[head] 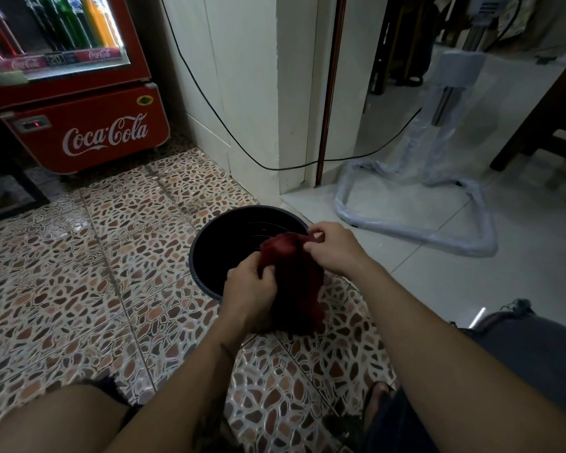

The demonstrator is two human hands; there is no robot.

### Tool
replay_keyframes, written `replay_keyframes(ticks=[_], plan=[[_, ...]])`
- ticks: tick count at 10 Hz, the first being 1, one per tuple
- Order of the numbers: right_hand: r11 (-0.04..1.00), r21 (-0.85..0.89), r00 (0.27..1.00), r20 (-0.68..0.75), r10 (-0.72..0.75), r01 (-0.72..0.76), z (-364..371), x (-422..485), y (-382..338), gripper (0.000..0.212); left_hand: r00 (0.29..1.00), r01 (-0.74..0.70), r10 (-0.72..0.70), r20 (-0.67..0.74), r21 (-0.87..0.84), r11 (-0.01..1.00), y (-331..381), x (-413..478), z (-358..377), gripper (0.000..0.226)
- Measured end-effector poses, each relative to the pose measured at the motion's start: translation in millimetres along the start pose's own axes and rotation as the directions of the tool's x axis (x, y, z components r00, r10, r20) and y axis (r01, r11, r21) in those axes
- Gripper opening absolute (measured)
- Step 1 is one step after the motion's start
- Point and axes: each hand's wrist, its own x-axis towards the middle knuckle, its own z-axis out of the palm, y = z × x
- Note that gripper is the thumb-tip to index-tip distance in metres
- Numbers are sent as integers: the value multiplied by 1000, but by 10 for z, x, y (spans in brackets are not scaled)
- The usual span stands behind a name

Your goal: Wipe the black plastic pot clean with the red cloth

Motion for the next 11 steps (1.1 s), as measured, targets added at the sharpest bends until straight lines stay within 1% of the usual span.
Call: replay_keyframes(ticks=[1, 2, 3, 4, 5, 6, 7, 8, 9, 10, 11], plan=[[995, -89, 998, -41, -50, 46, 248, 42, 148, 59, 991, 131, -125, -39, 324, 937, -159, 99, -70, 42], [948, -294, 988, 124, -88, 121, 511, -93, 491, 56, 994, -66, 8, 108, 551, 832, -213, -54, 65, 49], [914, -364, 978, 164, -127, 179, 645, -165, 661, 53, 966, -201, 57, 254, 589, 782, -247, -161, 197, 37], [892, -393, 975, 100, -200, 223, 717, -144, 730, 44, 967, -208, 68, 245, 609, 766, -283, -145, 239, 26], [850, -451, 956, 28, -291, 272, 755, 63, 685, 30, 976, -209, 113, 187, 642, 738, -349, 5, 248, 16], [832, -475, 950, 31, -309, 286, 807, 249, 582, 28, 974, -227, 154, 168, 672, 705, -406, 129, 244, 18], [838, -468, 956, 61, -286, 280, 861, 568, 367, 34, 979, -202, 160, 126, 700, 685, -485, 404, 161, 20], [877, -402, 962, 181, -205, 263, 791, 846, 185, 50, 975, -222, 150, 163, 735, 641, -498, 688, 43, 23], [873, -391, 950, 220, -219, 292, 699, 975, 98, 56, 966, -258, 146, 215, 741, 619, -470, 882, -63, 27], [871, -378, 943, 232, -239, 314, 607, 1079, 46, 57, 954, -294, 146, 260, 729, 618, -475, 1090, -211, 29], [866, -376, 937, 244, -251, 330, 509, 1326, -17, 57, 940, -320, 91, 330, 755, 573, -551, 1423, -380, 31]])
